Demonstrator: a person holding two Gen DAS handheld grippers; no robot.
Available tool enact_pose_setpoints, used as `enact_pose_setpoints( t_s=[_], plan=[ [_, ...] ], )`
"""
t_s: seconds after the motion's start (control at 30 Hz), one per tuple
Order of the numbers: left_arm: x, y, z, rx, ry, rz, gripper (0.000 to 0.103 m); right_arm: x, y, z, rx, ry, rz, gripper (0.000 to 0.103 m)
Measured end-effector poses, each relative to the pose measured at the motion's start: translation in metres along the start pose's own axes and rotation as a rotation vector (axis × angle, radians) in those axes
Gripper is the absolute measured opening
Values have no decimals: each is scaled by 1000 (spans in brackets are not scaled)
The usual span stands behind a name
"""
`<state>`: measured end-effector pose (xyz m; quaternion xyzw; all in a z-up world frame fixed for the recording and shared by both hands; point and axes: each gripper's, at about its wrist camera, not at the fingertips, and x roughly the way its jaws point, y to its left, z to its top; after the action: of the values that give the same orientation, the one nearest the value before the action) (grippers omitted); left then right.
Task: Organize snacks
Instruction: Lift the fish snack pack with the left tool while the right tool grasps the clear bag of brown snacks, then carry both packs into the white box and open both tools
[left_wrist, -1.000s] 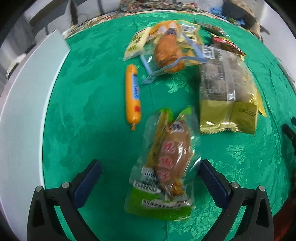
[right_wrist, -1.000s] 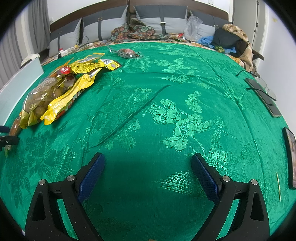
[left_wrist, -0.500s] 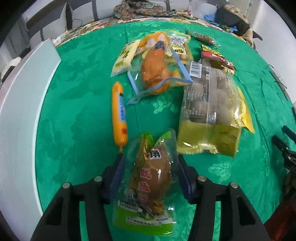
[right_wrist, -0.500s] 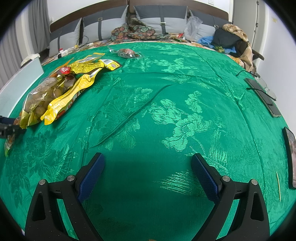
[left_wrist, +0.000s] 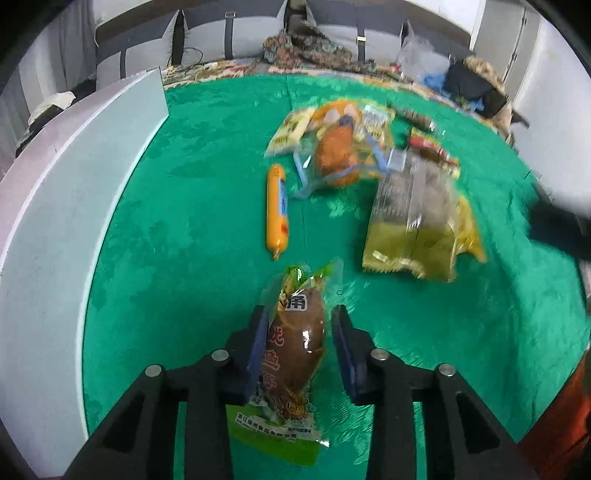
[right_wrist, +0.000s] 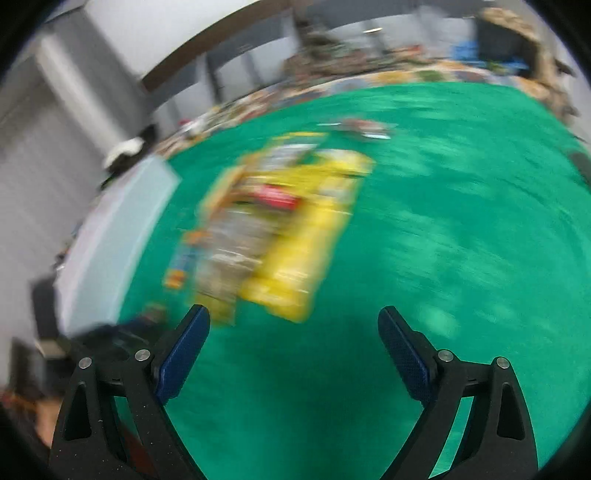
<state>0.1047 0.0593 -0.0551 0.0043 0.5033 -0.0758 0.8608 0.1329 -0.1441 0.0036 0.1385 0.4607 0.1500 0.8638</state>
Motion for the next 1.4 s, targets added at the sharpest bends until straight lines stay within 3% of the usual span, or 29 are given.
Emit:
enact_pose_setpoints(
  t_s=[0.07,0.13,0.17,0.2,0.23,0.3,0.43,0.53,0.63,0.73,0.83,0.9,0.93,1.0,1.07,1.13,1.23,1.4],
  plan=[
    [2,2,-4,5,10,21,42,39,27,24,50,90,-10,93],
    [4,6,-9,7,17,41,56,73,45,39,67,149,-44,93],
    [7,10,-12,16,29,47,58,94,56,45,49,195,-68,93],
    [9,12,-14,21,34,45,56,110,65,47,25,239,-111,93],
    [8,17,-16,25,32,38,48,123,72,47,-14,269,-183,87],
    [-1,23,-18,39,-9,13,40,121,74,46,-33,256,-219,67],
    [-14,33,-20,31,-54,-25,34,88,51,36,86,235,-76,62],
    [-24,48,-21,-51,-79,-83,31,44,30,22,193,154,110,62],
    [-31,61,-22,-127,-101,-125,30,24,17,8,175,115,63,62],
    [-36,68,-23,-183,-107,-165,29,19,-3,-4,326,104,252,62],
    [-36,68,-22,-199,-106,-169,29,12,-2,-2,254,65,132,62],
    [-41,71,-22,-223,-117,-192,28,12,-19,-7,377,65,255,62],
    [-43,72,-21,-234,-121,-203,28,12,-23,-8,395,62,258,62],
    [-50,75,-20,-255,-136,-225,28,4,-21,-6,334,36,184,62],
    [-56,77,-17,-271,-147,-244,28,0,-27,-8,372,30,236,62],
    [-63,80,-13,-287,-159,-270,28,-7,-25,-6,330,16,183,62],
    [-73,83,-7,-300,-181,-293,28,-9,-37,-10,459,11,343,62],
    [-96,92,2,-330,-230,-334,28,-17,-40,-7,489,-41,401,62]
  ],
)
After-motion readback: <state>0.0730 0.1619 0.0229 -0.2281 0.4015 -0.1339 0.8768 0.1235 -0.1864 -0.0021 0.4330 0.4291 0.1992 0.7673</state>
